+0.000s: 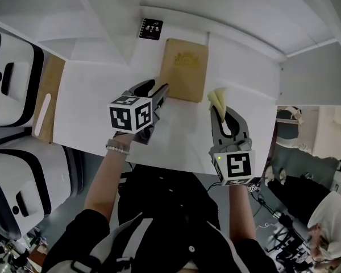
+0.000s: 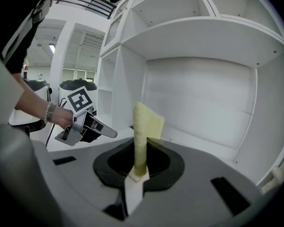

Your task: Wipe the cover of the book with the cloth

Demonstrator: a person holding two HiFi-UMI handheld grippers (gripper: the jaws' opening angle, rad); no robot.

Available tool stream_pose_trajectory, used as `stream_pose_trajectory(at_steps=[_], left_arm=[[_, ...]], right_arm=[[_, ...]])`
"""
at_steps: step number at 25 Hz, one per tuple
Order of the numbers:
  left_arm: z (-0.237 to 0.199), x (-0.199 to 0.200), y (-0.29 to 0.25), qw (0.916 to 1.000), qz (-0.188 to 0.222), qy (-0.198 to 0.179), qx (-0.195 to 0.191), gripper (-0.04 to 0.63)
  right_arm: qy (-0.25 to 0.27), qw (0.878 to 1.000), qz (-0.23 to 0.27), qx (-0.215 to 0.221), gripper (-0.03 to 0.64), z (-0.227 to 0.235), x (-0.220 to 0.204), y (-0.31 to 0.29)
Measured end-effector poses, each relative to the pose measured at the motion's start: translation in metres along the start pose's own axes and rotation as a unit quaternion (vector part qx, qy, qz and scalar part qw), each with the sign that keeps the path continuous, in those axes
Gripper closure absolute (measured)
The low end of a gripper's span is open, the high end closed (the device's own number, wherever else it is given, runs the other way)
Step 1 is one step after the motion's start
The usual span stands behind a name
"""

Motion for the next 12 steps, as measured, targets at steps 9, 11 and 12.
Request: stream_pose_trajectory(at_steps=[9,11,12], left_arm=[[-0.020,-0.014,-0.034,0.9984,-0.038,0.042,0.007,0.371],[-0.023,-0.017,-0.039,0.9976,-0.046,0.052,0.005,0.371],[-0.024,-0.019,-0.041,0.9972,-0.051,0.055,0.004,0.371]], right_arm=[[0.019,0.999,-0.027,-0.009,0.581,0.036,-0.011,-0.038],[0.026,0.999,-0.033,-0.005,0.581,0.041,-0.011,-0.046],[0.029,0.999,-0.037,-0.002,0.581,0.043,-0.011,-0.051]])
Point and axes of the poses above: the fingertips, and each gripper's own axes: y backward along the fingers, z to its right, x out of its top, the point moved 5 cm from there along y, backward along the fingers, and after that the axes turned 2 degrees about -z, right-handed, at the moved point
